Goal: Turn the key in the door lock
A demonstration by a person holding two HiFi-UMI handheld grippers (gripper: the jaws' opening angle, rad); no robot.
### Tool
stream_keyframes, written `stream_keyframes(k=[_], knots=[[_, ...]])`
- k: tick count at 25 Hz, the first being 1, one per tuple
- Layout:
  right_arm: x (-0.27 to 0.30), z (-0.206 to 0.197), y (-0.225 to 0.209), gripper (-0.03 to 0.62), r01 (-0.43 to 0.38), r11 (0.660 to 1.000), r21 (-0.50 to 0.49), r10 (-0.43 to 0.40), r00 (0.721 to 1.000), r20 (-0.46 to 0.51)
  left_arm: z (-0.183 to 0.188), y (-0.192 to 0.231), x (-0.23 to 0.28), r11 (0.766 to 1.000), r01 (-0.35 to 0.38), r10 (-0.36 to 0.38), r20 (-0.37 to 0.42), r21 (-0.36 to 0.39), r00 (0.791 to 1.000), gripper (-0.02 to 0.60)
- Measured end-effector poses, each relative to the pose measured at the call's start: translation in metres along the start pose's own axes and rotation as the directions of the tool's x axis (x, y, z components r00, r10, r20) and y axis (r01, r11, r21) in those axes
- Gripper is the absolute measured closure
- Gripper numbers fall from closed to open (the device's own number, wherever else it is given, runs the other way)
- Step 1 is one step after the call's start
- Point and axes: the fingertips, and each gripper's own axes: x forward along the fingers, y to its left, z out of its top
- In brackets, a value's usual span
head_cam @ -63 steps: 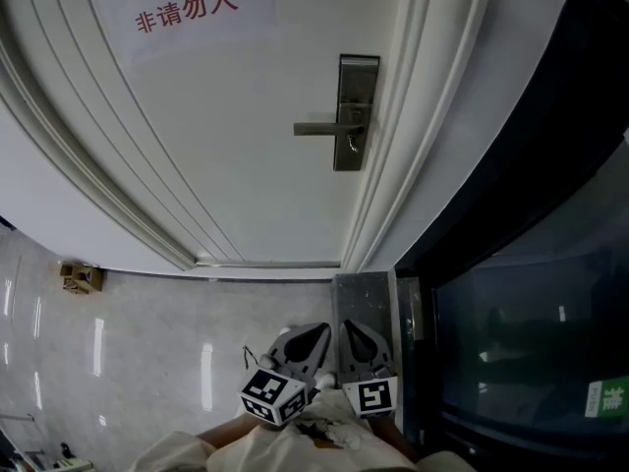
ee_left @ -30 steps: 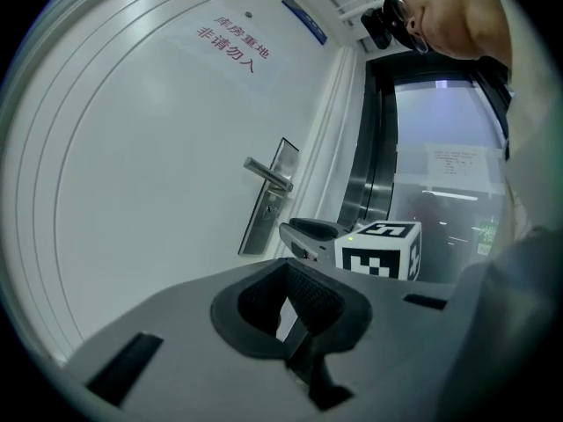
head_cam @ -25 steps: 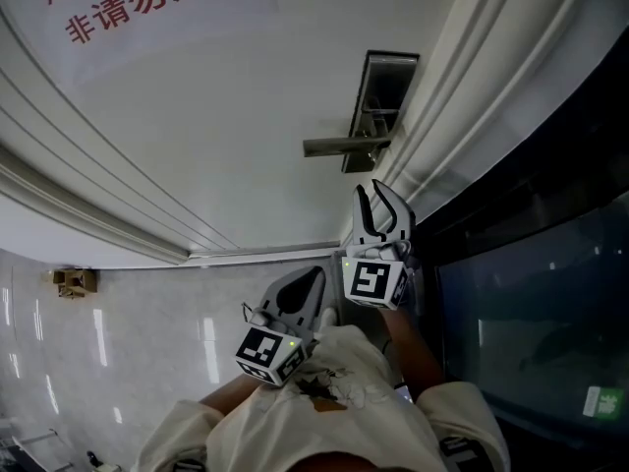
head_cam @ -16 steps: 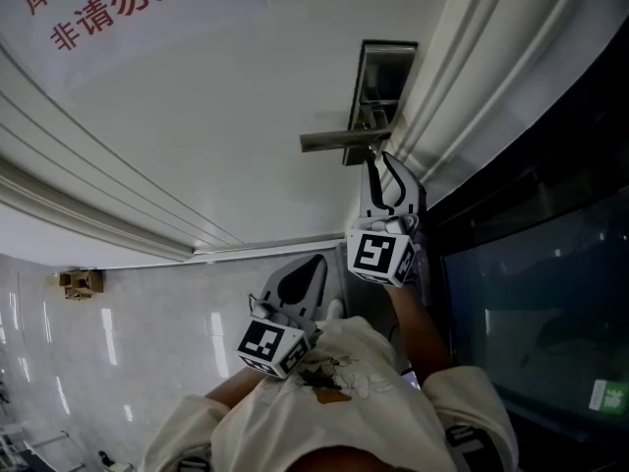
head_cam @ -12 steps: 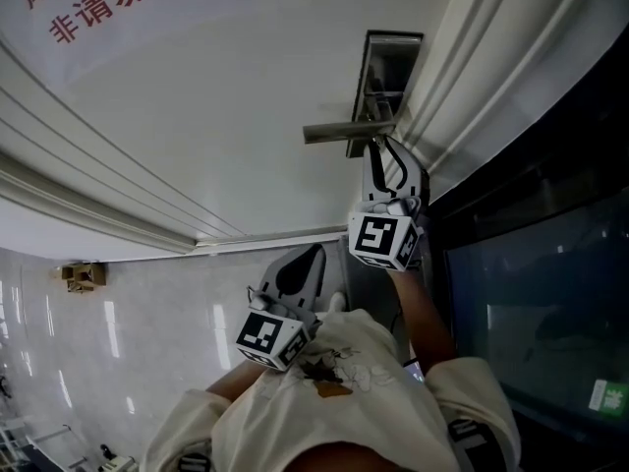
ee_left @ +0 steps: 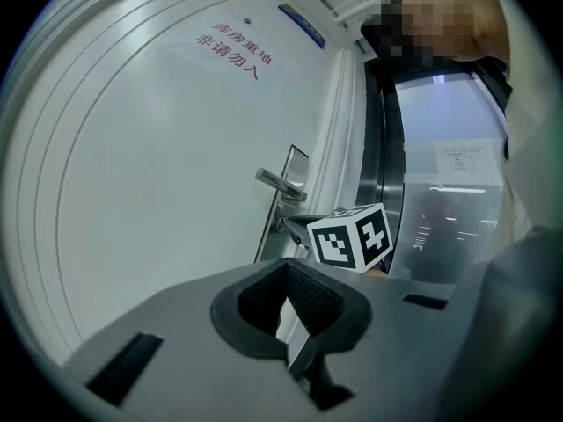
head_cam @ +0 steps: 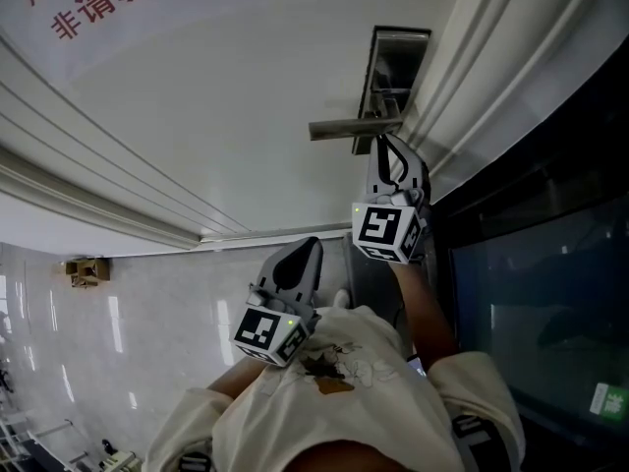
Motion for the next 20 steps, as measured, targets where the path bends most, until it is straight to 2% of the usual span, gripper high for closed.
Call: stream_keyframes(k=[5, 9, 15, 20], knots=[[0.000, 0.001, 0.000, 0.574, -0.020, 0.998, 0.066, 0.020, 1.000, 0.001, 0.000, 0.000, 0.002, 1.000, 0.009, -0.009, 0.000, 0.004, 1.000, 0.581], [0.001, 0.000, -0.002, 0.574, -0.046, 0.974, 0.222, 0.036, 0.998, 0.048, 0.000, -0.003, 0.004, 1.000, 0.020, -0.020, 0.000, 0.010, 1.000, 0.581], [0.000, -0.004, -0.006, 0.572, -0.095, 0.888, 0.449, 0.061, 0.994, 0.089, 0.002, -0.001, 0.001, 1.000, 0.015, -0.015, 0.003, 0.013, 1.000, 0.581], [0.000, -0.006, -0.010, 0.569, -0.147, 0.771, 0.619, 0.082, 0.988, 0.132, 0.003, 0.001, -0.003, 1.000, 0.003, -0.003, 0.007, 0.014, 1.000, 0.580]])
